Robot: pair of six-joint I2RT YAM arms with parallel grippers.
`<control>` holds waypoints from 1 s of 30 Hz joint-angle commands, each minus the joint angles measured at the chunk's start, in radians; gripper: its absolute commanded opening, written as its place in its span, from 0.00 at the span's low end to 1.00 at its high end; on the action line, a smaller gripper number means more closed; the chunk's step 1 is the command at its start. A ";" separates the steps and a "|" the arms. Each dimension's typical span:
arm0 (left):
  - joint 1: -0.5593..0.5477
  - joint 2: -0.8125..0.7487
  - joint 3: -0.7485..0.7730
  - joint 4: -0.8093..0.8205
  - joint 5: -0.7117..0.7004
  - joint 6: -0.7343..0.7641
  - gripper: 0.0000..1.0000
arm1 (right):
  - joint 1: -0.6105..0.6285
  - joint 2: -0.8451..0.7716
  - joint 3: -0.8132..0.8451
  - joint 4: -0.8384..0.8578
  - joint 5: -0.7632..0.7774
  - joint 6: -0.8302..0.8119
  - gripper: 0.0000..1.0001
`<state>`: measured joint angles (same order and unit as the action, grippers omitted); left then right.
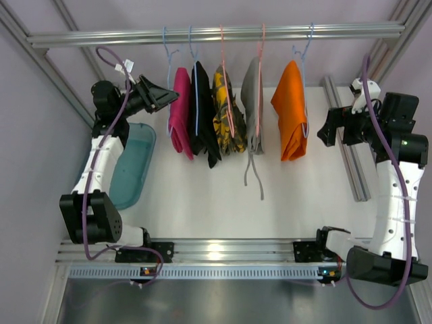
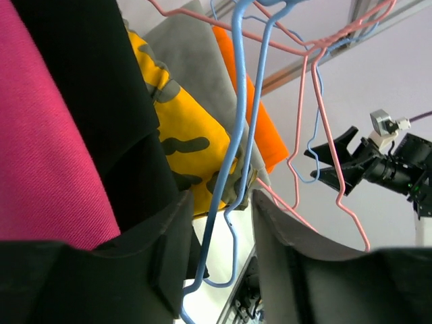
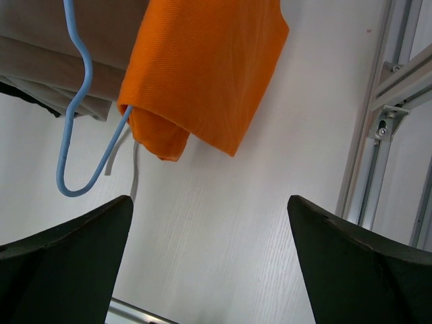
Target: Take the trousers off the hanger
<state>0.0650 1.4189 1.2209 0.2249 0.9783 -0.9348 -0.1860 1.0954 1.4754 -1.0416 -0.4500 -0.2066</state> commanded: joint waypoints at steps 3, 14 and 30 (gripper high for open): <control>-0.021 0.015 0.000 0.143 0.060 -0.056 0.39 | 0.005 0.000 0.046 0.018 -0.009 -0.001 0.99; -0.022 0.029 -0.026 0.344 0.056 -0.249 0.00 | 0.005 0.004 0.079 0.006 -0.044 -0.005 0.99; -0.024 -0.044 0.101 0.468 -0.006 -0.300 0.00 | 0.006 0.008 0.154 0.119 -0.289 0.110 0.99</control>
<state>0.0364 1.4506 1.2102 0.5140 1.0821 -1.2312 -0.1860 1.1213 1.6062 -1.0214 -0.6533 -0.1352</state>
